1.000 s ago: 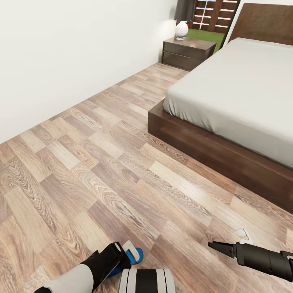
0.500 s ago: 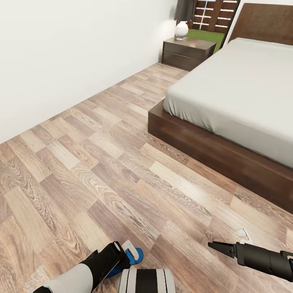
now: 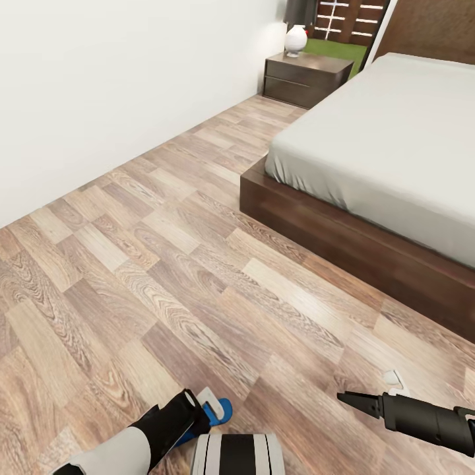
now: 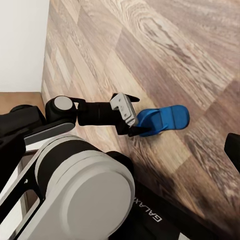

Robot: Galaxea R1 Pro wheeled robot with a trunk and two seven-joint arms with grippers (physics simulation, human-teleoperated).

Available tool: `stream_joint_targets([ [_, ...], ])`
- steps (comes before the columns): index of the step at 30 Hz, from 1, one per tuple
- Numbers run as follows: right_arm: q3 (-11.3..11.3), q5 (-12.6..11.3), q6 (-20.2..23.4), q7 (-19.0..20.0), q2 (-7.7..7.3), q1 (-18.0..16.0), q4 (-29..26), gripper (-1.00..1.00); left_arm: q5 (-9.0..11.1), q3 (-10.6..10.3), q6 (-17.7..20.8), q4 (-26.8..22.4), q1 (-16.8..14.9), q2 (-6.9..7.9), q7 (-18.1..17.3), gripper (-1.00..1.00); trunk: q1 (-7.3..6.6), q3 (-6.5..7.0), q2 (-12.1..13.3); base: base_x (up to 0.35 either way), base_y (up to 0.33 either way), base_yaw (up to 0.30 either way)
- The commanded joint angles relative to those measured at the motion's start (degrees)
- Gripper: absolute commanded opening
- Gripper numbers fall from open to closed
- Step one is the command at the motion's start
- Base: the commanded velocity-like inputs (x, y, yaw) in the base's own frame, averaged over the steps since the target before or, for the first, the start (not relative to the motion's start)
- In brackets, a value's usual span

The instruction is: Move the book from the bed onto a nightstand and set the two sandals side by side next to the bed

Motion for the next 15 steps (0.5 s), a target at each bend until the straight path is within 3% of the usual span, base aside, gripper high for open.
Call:
stream_joint_targets([
  [1,0.0,-0.2,0.5,0.0,-0.02,0.0,0.0,1.00,-0.6,0.0,0.3,-0.1,0.0,0.01,-0.2,1.00,-0.01,-0.04,0.0,0.000,0.000,0.000],
  [15,0.0,-0.2,0.5,0.0,-0.07,0.0,0.0,1.00,-0.7,0.0,0.5,-0.2,-0.5,0.01,0.4,1.00,-0.01,-0.04,0.0,0.000,0.000,0.000],
])
